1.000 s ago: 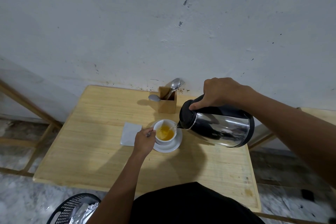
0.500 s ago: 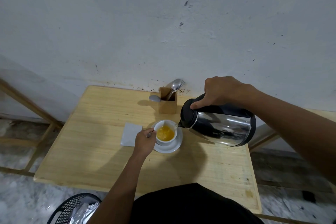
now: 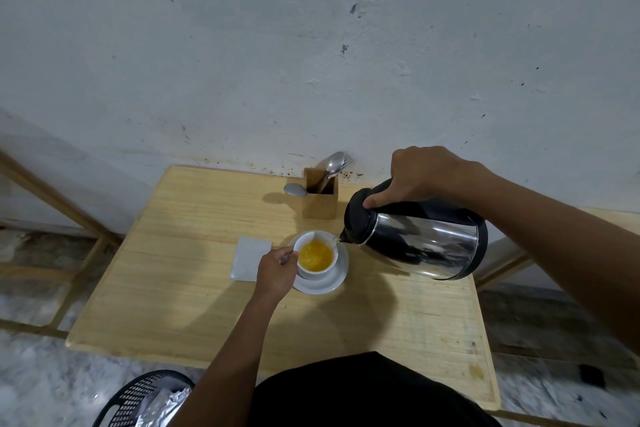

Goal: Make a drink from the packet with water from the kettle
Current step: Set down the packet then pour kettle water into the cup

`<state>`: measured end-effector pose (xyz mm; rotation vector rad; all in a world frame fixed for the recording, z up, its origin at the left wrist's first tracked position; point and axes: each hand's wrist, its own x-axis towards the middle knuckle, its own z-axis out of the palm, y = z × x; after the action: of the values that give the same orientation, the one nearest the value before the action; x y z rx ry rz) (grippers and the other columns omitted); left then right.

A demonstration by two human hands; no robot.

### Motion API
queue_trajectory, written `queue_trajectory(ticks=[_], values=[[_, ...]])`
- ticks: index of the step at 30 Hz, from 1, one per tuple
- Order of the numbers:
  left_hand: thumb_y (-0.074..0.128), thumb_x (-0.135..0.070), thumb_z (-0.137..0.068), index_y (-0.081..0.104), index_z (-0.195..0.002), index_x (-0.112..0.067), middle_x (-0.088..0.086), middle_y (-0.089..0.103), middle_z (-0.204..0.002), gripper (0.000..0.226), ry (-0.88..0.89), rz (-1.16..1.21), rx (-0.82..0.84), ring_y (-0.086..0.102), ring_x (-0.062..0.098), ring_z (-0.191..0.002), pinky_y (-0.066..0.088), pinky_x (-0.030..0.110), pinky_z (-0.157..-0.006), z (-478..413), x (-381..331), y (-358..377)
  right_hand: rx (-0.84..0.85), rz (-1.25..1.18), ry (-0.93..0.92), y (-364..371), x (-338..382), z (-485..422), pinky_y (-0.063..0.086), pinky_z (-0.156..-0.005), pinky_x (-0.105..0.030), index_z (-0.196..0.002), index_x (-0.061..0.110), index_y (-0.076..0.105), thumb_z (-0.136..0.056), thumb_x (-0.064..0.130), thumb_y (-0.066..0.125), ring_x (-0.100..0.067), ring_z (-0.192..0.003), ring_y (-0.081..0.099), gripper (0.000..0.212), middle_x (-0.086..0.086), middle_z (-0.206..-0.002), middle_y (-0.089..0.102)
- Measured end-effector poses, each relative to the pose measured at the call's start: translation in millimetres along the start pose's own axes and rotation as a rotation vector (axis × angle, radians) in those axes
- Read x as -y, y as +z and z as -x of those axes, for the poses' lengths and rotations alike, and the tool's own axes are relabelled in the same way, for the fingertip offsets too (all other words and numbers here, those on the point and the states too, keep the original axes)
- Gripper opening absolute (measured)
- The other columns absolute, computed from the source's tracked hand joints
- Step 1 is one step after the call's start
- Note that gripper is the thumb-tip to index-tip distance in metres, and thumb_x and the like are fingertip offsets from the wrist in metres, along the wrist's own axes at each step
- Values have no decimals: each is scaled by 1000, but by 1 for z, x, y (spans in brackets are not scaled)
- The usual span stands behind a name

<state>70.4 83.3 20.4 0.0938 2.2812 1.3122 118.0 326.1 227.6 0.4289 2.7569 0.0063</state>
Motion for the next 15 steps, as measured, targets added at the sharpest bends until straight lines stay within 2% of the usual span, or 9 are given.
queue_trajectory(ticks=[4, 8, 15], values=[[54, -20, -94, 64, -120, -7, 12, 66, -106, 30, -4, 4, 0, 67, 32, -95, 54, 46, -91, 1, -1, 0, -8, 4, 1, 2, -2, -1, 39, -58, -30, -60, 14, 43, -63, 86, 57, -15, -53, 46, 73, 2, -58, 50], [54, -18, -94, 64, -119, -6, 4, 61, -95, 30, -2, 5, 4, 67, 33, -94, 54, 46, -91, 2, -3, -1, -5, -31, 16, 3, -5, -2, 39, -58, -30, -59, 14, 43, -63, 86, 58, -15, -52, 46, 73, 2, -56, 49], [55, -21, -94, 64, -120, -7, 6, 62, -99, 31, -14, -10, 4, 66, 32, -96, 53, 48, -92, 2, -2, 0, -2, -196, 60, 10, -21, 0, 35, -55, -29, -54, 12, 50, -62, 84, 61, -16, -50, 46, 73, 2, -50, 48]])
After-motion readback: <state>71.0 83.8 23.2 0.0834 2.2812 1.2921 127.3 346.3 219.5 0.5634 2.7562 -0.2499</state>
